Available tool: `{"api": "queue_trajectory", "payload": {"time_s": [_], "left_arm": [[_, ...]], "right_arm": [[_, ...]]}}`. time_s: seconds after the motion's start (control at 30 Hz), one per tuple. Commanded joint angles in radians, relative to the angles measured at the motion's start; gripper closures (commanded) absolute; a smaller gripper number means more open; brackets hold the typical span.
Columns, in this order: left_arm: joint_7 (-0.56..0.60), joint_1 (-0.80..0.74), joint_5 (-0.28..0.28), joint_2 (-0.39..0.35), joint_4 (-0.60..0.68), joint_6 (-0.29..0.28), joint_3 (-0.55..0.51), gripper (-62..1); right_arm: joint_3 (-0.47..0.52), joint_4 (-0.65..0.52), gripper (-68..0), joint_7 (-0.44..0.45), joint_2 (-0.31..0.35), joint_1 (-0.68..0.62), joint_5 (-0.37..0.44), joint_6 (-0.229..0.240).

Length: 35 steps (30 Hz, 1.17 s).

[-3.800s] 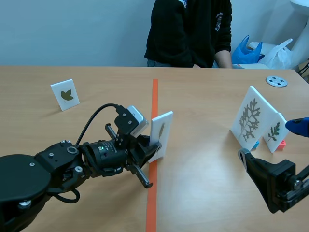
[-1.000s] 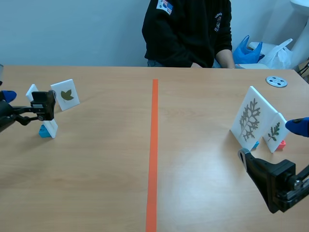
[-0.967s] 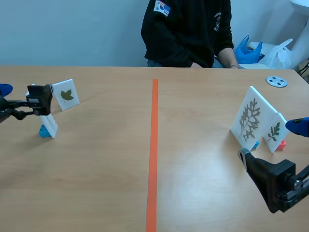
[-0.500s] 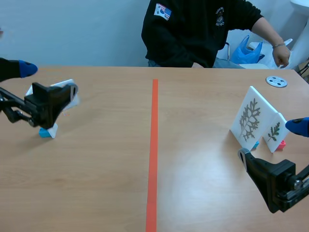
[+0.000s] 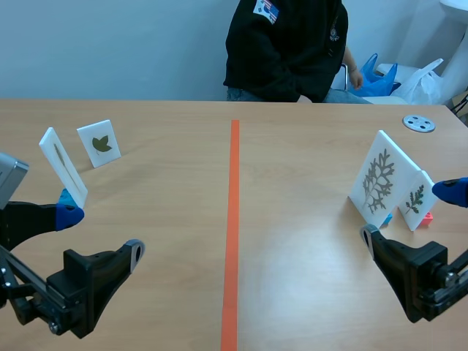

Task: Sort the leaf by its shape. The table is split by an orange tape line. A compound leaf with several leaflets goes to the left side, a simple leaf with one blade goes to the right side. Return to the home posture when a red brick is placed on the table.

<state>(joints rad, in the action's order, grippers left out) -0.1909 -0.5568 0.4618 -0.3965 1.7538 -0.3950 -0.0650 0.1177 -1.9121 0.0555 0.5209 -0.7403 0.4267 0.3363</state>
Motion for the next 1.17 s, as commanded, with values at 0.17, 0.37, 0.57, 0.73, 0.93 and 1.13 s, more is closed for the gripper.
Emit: {"api": "queue_trajectory", "payload": {"time_s": [0.17,0.37,0.57,0.73,0.93,1.13], "left_arm": [[0.006,0.019,0.013,0.036,0.030,-0.046,-0.002,-62.3],[0.007,0.023,-0.029,0.035,0.029,-0.042,-0.003,-62.3],[0.008,0.023,-0.036,0.033,0.029,-0.042,-0.003,-62.3],[0.010,0.023,-0.036,0.033,0.029,-0.042,-0.003,-62.3],[0.011,0.023,-0.036,0.033,0.029,-0.042,-0.003,-62.3],[0.011,0.023,-0.036,0.033,0.029,-0.042,-0.003,-62.3]], "right_arm": [[0.007,-0.018,-67.9,0.019,-0.003,0.011,0.004,-0.003],[0.007,-0.018,-67.9,0.018,-0.031,0.011,0.004,-0.003],[0.007,-0.018,-67.9,0.018,-0.034,0.011,0.004,-0.003],[0.007,-0.018,-67.9,0.018,-0.034,0.011,0.004,-0.003],[0.007,-0.018,-67.9,0.018,-0.034,0.011,0.004,-0.003],[0.007,-0.018,-67.9,0.018,-0.033,0.012,0.004,-0.003]]}}
